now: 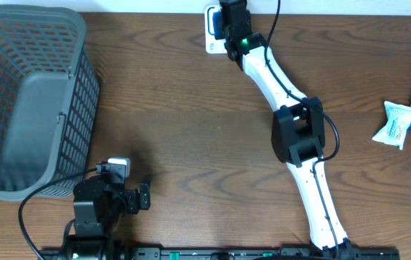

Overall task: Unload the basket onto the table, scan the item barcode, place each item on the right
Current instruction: 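Carry the orange box right and release it beside the wipes pack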

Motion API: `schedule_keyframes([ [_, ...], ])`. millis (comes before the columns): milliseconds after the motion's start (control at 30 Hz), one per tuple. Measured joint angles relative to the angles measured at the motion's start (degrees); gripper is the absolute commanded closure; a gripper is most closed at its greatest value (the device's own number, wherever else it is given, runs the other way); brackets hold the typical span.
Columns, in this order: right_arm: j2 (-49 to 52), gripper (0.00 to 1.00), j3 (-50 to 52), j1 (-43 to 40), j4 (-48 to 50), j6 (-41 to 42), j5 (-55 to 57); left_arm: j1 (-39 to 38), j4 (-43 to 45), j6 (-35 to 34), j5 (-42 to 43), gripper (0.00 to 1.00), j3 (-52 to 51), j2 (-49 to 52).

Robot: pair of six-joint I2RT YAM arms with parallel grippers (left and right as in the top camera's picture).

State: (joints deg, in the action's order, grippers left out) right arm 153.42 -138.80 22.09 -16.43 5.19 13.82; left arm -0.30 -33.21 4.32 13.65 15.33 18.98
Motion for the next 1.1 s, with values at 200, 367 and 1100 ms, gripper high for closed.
schedule_keyframes([
  [200, -3.8, 0.57, -0.11, 0.0, -13.29, 0.04, -0.35, 0.0, 0.0, 0.02, 0.0, 0.02, 0.0, 0.0],
  [367, -12.13, 0.63, -0.13, -0.24, -33.07, 0.22, -0.13, 0.0, 0.0, 0.02, 0.0, 0.02, 0.0, 0.0],
  [1100, -16.55, 0.52, 6.75, -33.64, -66.69, 11.19, 4.28, 0.0, 0.0, 0.0, 0.0, 0.02, 0.0, 0.0],
])
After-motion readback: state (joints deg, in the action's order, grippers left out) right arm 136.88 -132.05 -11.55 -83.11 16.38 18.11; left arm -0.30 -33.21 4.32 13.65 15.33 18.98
